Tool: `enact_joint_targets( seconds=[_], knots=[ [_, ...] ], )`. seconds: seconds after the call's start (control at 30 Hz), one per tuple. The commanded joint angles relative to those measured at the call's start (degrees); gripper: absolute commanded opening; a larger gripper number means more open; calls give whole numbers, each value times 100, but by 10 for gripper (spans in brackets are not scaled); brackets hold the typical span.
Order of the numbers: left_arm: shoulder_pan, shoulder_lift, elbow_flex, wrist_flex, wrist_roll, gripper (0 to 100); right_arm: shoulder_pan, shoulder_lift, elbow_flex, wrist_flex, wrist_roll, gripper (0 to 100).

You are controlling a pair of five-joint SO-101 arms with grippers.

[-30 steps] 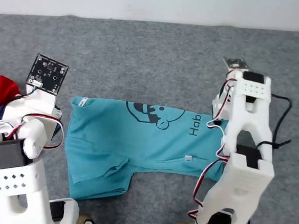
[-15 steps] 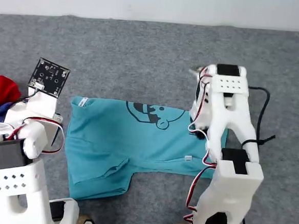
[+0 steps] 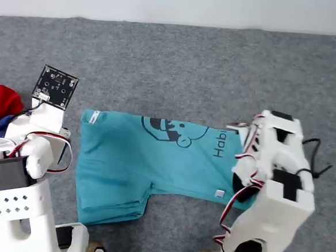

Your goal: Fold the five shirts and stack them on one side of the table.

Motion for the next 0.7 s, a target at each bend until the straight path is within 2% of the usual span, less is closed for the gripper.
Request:
enact_joint_targets(
  seconds=[0.0,0.17,0.37,0.53,0.67],
  knots=[
    [-9,-114,-84,0,35,14,242,-409,-352,347,185,9],
    [-26,-114,-92,0,35,14,-84,-1068,-932,963,185,9],
    [-44,-123,-189,53,62,15,-892,-1824,-976,1007,149,9],
    [-62,-123,-813,598,44,22,-1622,-2229,-976,1007,132,9],
    [-774,-97,-1218,1064,35,103,-2510,-2510,-976,1007,-281,9]
  ],
)
